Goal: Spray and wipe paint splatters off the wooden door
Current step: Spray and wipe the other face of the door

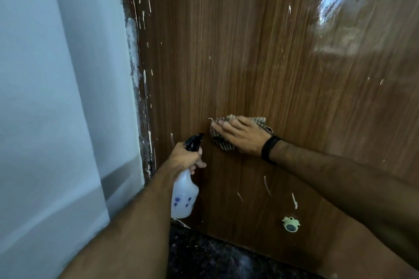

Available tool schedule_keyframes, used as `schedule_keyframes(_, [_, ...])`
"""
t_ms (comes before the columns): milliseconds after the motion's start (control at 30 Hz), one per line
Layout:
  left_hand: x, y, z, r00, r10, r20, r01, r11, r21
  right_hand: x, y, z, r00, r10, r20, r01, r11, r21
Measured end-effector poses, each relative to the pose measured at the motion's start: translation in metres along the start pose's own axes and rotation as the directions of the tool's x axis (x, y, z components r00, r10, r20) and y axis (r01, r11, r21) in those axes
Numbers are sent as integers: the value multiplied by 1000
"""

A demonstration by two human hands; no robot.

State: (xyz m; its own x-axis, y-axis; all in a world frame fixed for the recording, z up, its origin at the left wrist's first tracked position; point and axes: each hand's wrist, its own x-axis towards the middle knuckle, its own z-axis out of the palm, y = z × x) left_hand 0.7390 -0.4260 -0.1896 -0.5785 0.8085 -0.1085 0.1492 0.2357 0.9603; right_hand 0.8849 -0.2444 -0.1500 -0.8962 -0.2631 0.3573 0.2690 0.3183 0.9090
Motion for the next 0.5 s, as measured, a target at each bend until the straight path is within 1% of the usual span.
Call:
schedule_keyframes(100, [2, -5, -1, 1000, -13, -23, 12, 999, -32, 40, 27, -9, 985, 170, 6, -170, 985, -4])
schedule_keyframes(133, [2, -4, 0, 999, -15, -30, 14, 999, -37, 52, 32, -10, 977, 210, 19, -211, 977, 21])
schedule_keyframes(200, [4, -2, 1, 999, -28, -47, 26, 998, -54, 65, 33, -11, 970, 240, 39, -242, 968, 66])
schedule_keyframes(267, [5, 0, 3, 998, -37, -43, 34, 997, -71, 63, 25, -8, 977, 210, 16, -211, 974, 77])
schedule_keyframes(400, [3, -6, 5, 998, -67, -7, 67, 997, -38, 36, -19, -1, 1000, -22, 1, 22, 997, 76])
schedule_keyframes(500, [-3, -16, 5, 994, -110, 25, 109, 994, 16, 25, -34, 3, 996, -94, -4, 94, 992, 88])
